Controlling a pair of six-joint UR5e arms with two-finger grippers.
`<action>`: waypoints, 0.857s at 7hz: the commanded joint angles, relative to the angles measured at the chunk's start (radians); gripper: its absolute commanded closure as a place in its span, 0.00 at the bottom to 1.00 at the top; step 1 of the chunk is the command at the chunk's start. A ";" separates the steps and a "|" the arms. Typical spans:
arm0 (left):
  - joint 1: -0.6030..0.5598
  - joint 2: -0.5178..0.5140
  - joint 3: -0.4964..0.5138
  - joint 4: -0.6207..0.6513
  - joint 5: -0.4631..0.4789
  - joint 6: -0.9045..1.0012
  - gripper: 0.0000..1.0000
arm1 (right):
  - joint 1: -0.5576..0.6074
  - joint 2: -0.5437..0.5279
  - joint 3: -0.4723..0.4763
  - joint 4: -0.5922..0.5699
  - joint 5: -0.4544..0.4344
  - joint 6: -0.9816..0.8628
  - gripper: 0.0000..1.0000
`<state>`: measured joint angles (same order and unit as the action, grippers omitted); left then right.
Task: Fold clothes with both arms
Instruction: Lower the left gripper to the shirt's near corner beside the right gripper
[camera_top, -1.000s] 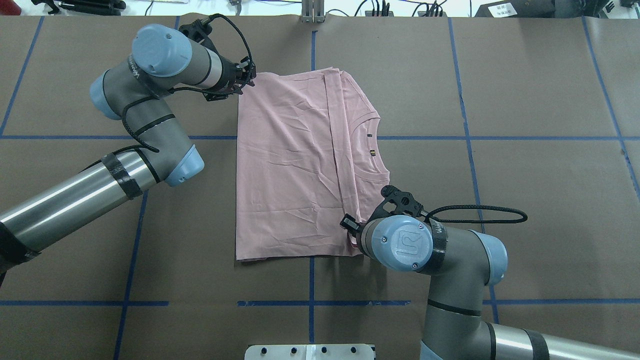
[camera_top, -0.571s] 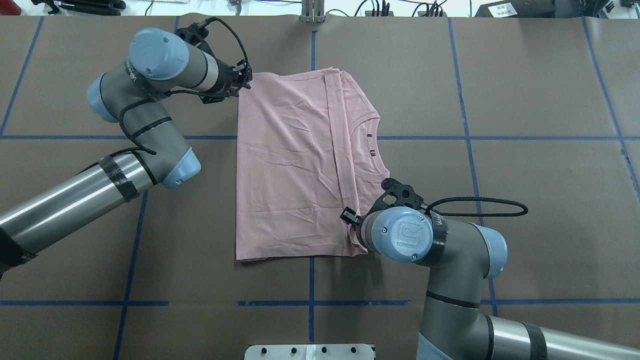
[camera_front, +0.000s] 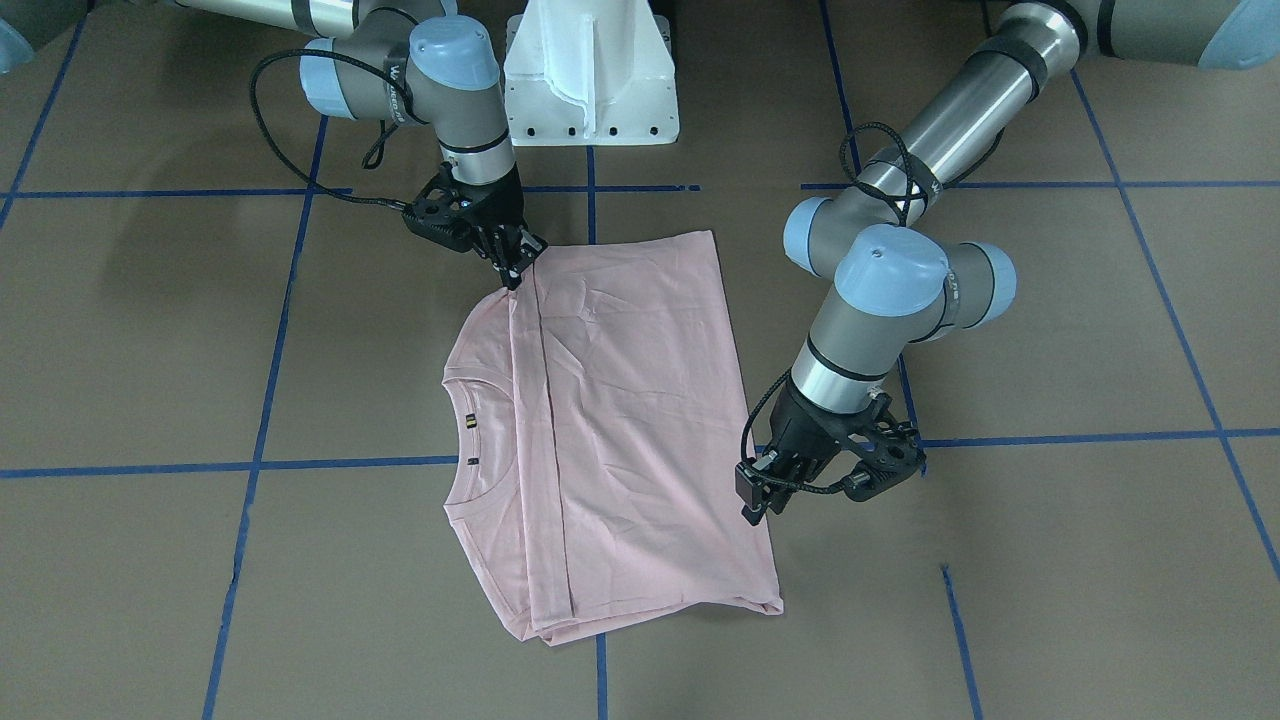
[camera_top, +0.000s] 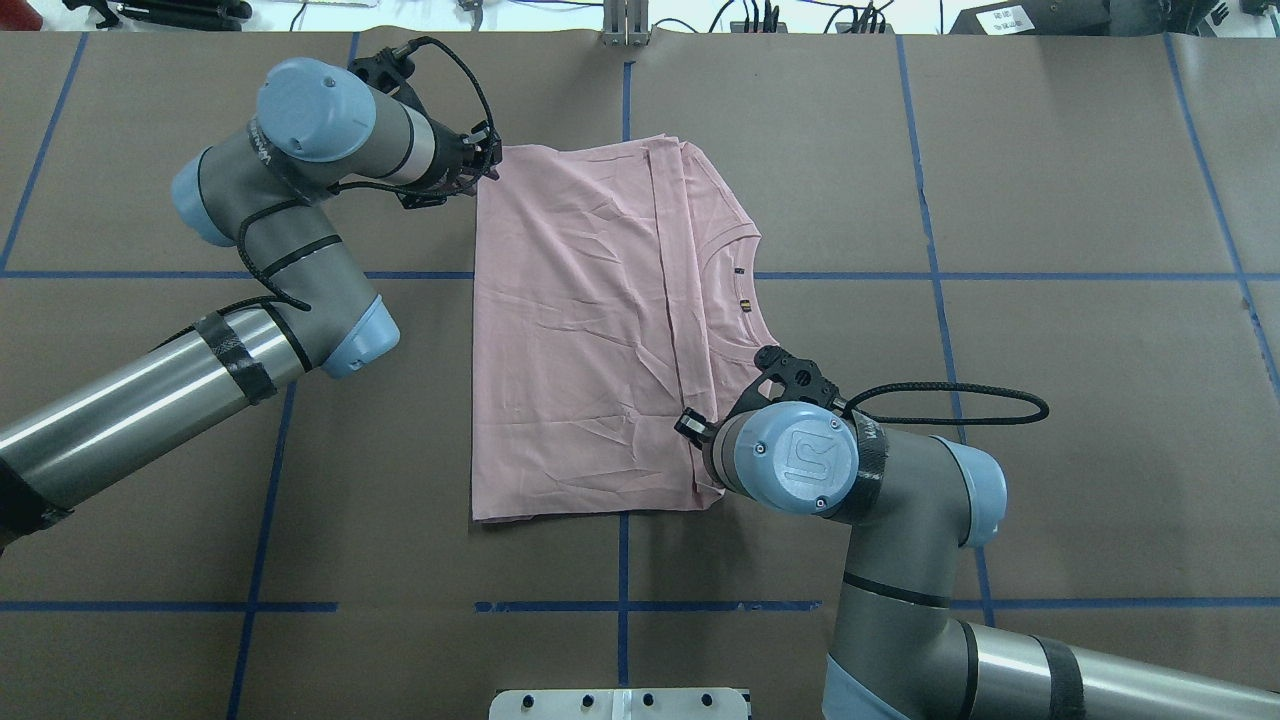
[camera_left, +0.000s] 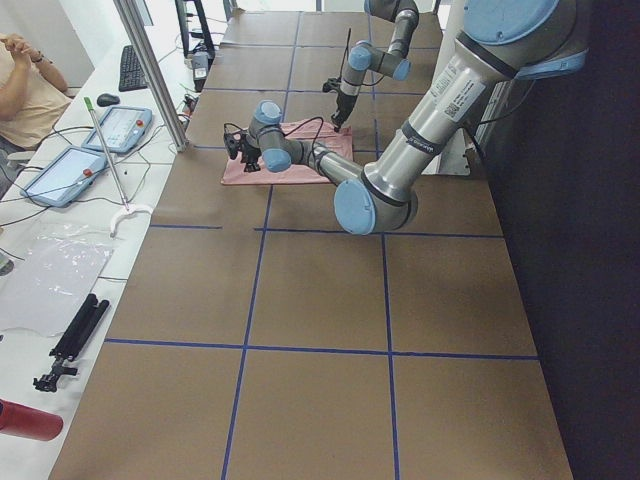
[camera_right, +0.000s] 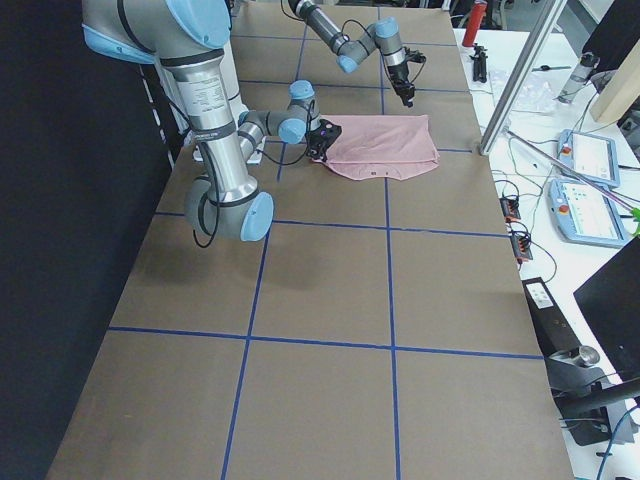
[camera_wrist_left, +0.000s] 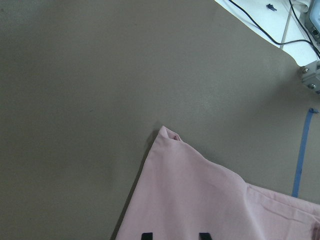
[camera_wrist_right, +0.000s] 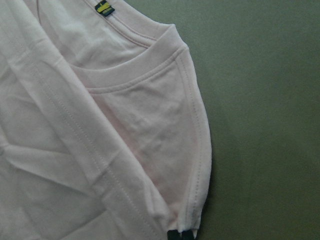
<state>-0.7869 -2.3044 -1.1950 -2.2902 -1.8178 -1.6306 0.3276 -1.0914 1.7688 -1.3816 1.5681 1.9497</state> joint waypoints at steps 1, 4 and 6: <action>0.020 0.002 -0.074 0.006 -0.005 -0.091 0.58 | 0.007 -0.016 0.039 0.000 0.013 0.002 1.00; 0.330 0.225 -0.586 0.330 0.200 -0.276 0.56 | -0.042 -0.079 0.148 -0.008 0.007 0.002 1.00; 0.420 0.339 -0.695 0.356 0.210 -0.366 0.53 | -0.061 -0.081 0.149 -0.010 0.007 -0.002 1.00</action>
<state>-0.4319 -2.0273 -1.8281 -1.9606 -1.6274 -1.9310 0.2799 -1.1682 1.9135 -1.3901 1.5770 1.9494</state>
